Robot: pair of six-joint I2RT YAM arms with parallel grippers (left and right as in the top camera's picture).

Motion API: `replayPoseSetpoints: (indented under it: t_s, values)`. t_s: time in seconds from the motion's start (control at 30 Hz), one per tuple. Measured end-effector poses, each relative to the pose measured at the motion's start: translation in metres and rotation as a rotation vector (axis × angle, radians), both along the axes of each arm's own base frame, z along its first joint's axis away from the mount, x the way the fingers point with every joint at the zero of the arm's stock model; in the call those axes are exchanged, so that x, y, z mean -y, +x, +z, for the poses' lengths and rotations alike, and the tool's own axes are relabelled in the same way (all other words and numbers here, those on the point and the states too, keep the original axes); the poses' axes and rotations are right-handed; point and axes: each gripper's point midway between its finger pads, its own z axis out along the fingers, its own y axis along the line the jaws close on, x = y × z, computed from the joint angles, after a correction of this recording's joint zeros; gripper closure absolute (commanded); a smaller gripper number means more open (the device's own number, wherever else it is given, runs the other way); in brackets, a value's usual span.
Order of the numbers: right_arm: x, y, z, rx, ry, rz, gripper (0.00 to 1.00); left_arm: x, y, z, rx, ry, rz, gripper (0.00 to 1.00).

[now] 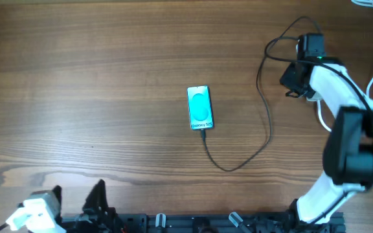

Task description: Plug charger to phone and switch on socket

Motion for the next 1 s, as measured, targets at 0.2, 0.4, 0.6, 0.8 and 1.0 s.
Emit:
replayPoseSetpoints:
  t_s: [0.2,0.4,0.6,0.8,1.0]
  values:
    - [0.0,-0.016,0.141,0.309,-0.045,-0.008,0.96,-0.022,0.016,0.088,0.37,0.01,0.13,0.0]
    - [-0.034,-0.062,0.265,0.647,-0.038,0.071,0.96,-0.022,0.041,0.124,0.594,-0.028,0.136,0.0]
    - [-0.043,-0.113,0.308,0.766,-0.019,0.106,0.95,-0.011,0.112,0.066,0.605,-0.043,0.087,0.0]
    - [-0.048,-0.134,0.311,0.762,-0.002,0.145,0.96,-0.006,0.149,0.003,0.665,-0.066,0.066,0.0]
    - [-0.053,-0.161,0.33,0.835,0.017,0.183,0.96,-0.005,0.166,-0.075,0.528,-0.082,0.07,0.0]
